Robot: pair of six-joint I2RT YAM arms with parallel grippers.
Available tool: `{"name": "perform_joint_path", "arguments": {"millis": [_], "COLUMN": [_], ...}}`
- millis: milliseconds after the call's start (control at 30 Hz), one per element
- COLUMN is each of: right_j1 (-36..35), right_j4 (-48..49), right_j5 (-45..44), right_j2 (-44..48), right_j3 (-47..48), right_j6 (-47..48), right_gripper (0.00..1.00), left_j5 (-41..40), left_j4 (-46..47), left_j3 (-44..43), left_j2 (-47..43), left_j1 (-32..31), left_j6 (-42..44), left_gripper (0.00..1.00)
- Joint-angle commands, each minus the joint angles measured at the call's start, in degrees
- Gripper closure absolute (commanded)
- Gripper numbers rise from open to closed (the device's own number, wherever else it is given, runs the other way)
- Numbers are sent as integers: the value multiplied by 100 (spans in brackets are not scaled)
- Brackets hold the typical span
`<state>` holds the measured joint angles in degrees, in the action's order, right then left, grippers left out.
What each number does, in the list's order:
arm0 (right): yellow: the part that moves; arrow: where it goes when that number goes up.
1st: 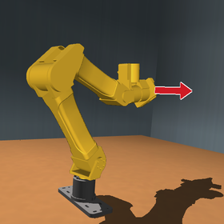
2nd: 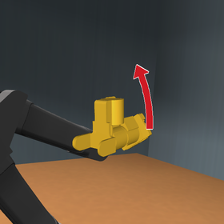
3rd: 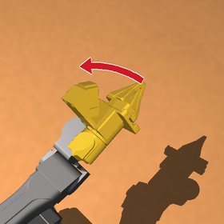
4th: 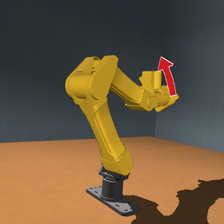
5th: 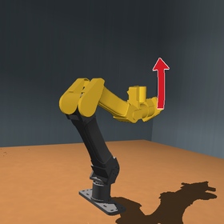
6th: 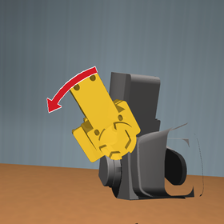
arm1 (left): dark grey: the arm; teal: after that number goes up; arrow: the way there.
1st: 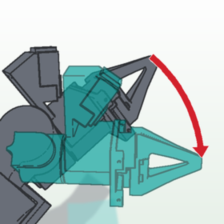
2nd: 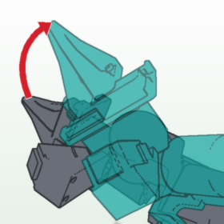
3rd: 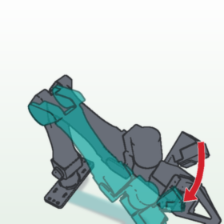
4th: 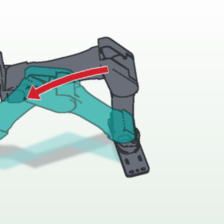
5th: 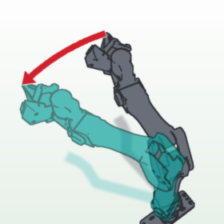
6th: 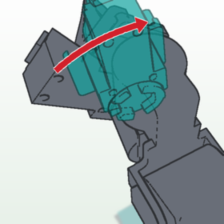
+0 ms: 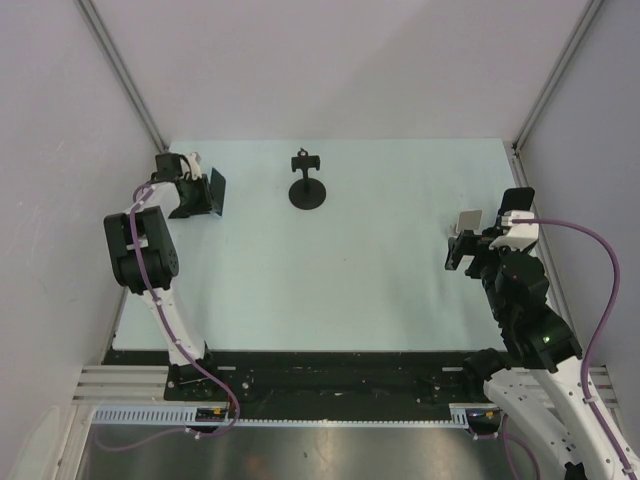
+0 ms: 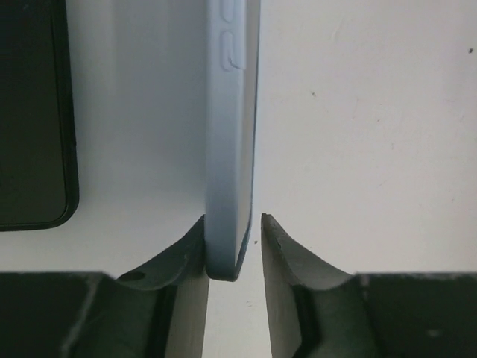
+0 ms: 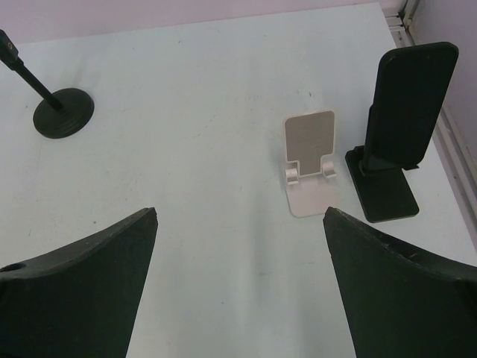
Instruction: Remove the phone from the phone stand
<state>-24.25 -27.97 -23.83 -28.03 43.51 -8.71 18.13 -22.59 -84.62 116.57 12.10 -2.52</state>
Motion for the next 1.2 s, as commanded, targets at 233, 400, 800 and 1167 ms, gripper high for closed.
{"name": "perform_joint_path", "arguments": {"millis": [233, 400, 800, 1167], "right_j1": [17, 34, 61, 61], "right_j4": [239, 256, 257, 265], "right_j5": [72, 89, 142, 151], "right_j2": [-27, -27, -1, -1], "right_j3": [9, 9, 9, 9], "right_j6": [71, 71, 54, 62], "right_gripper": [0, 0, 0, 0], "left_j5": [-784, -881, -1977, -2867], "left_j4": [26, 26, 26, 35], "left_j3": [86, 95, 174, 112], "left_j2": [-170, -249, -513, -214], "left_j1": [38, 38, -444, -1060], "left_j6": [235, 367, 349, 296], "left_gripper": [48, 32, 0, 0]}}
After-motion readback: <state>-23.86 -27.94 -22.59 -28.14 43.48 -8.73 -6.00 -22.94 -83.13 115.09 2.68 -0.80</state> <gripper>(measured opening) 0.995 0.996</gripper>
